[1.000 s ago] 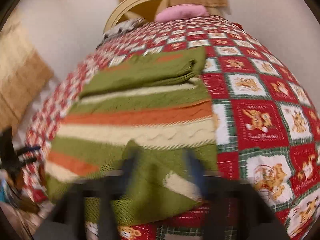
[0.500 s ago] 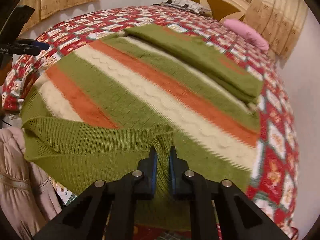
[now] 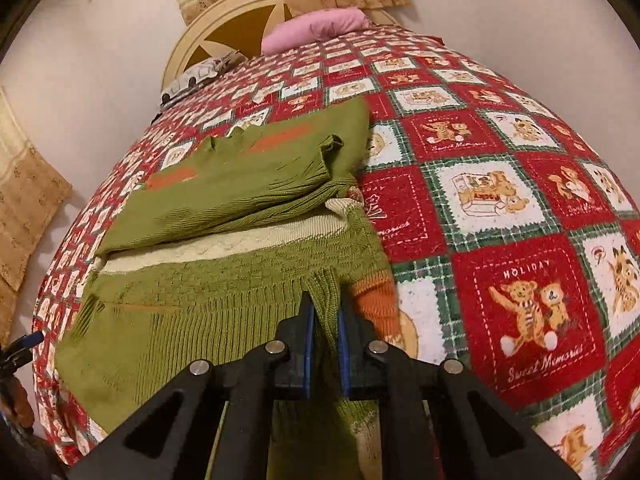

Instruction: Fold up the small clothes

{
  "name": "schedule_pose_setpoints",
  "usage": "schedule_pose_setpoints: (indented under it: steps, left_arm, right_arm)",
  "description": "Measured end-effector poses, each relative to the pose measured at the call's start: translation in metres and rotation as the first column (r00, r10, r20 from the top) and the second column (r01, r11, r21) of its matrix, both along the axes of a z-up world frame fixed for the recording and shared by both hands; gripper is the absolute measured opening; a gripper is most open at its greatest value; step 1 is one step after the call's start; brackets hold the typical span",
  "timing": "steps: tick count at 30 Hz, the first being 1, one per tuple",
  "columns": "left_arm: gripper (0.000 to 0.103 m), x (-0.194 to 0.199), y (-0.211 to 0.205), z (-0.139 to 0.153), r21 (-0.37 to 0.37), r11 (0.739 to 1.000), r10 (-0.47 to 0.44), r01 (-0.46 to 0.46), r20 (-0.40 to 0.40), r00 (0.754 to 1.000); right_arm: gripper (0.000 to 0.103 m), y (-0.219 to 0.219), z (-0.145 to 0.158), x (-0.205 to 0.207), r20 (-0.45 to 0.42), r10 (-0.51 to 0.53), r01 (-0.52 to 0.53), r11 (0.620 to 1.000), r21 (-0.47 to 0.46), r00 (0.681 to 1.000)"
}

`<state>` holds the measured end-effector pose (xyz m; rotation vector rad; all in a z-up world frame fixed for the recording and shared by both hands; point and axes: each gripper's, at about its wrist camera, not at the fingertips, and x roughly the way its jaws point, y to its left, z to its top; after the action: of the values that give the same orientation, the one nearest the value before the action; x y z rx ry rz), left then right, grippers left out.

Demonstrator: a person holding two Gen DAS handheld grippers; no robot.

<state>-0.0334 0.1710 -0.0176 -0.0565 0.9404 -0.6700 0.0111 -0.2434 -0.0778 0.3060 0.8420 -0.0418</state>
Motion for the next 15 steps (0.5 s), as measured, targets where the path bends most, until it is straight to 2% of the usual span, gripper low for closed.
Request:
schedule_pose_setpoints:
  steps: [4,9,12,15]
  left_arm:
    - [0.074,0.004,-0.014,-0.004,0.022,0.999,-0.027,0.027,0.001,1.000]
    - [0.074,0.025,-0.037,-0.012,-0.023,1.000,-0.002,0.002,0.005,1.000]
    - [0.074,0.033,-0.054,-0.023,0.020,0.999,0.026,-0.026,0.027,0.999]
    - [0.074,0.045,-0.058,-0.039,0.029,0.997,0.071,-0.070,-0.027,0.997]
  right_arm:
    - [0.010,0.000,0.001,0.002,-0.006,0.004,-0.004,1.000,-0.007,1.000]
    - [0.010,0.004,0.000,0.003,-0.005,0.003,-0.003,1.000,-0.028,1.000]
    - [0.010,0.004,0.000,0.002,-0.004,-0.003,0.003,1.000,-0.025,1.000]
    - [0.010,0.006,0.000,0.002,-0.002,0.000,0.000,0.999,-0.041,1.000]
